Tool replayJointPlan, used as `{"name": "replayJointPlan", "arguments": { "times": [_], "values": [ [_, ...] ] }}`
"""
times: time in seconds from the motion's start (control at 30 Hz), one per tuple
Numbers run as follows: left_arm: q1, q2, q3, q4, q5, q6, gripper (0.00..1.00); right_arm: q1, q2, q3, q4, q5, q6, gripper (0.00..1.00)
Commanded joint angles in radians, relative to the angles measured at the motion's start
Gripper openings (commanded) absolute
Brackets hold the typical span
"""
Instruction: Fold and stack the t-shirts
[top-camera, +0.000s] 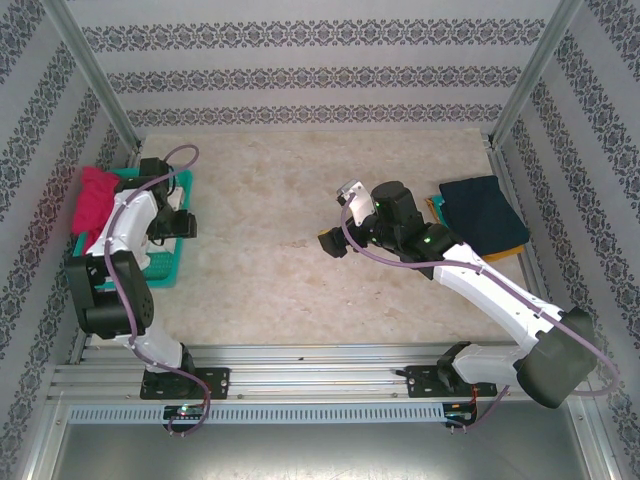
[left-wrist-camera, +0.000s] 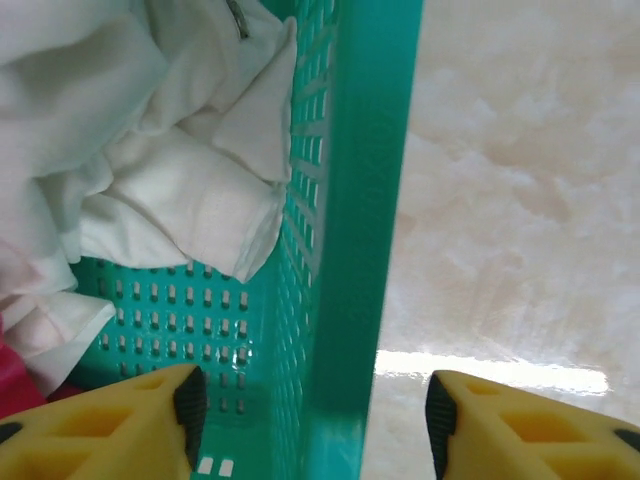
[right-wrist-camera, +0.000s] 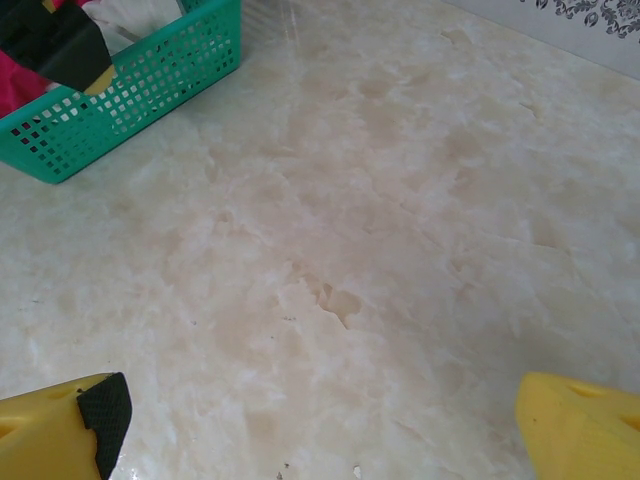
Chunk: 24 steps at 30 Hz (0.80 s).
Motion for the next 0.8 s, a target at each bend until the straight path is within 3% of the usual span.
{"name": "replayJointPlan", "arguments": {
  "times": [0.0, 0.17, 0.4, 0.77],
  "values": [
    [0.011, -0.102, 0.019, -0.015, 0.041, -0.075, 0.69, 0.002, 0.000, 0.029, 0.025, -0.021, -0.002, 0.98],
    [0.015, -0.196, 0.015, 0.060, -0.028, -0.197, 0.99, 0.004, 0.011, 0.045, 0.027, -0.037, 0.005, 0.98],
    [0.088, -0.170, 0.056, 0.134, -0.253, -0.370, 1.00, 0.010, 0.010, 0.056, 0.019, -0.043, 0.007, 0.98],
    [0.241, -0.010, 0.134, 0.228, -0.424, -0.635, 1.00, 0.022, -0.025, -0.006, 0.017, -0.054, 0.020, 0.98]
  ]
}}
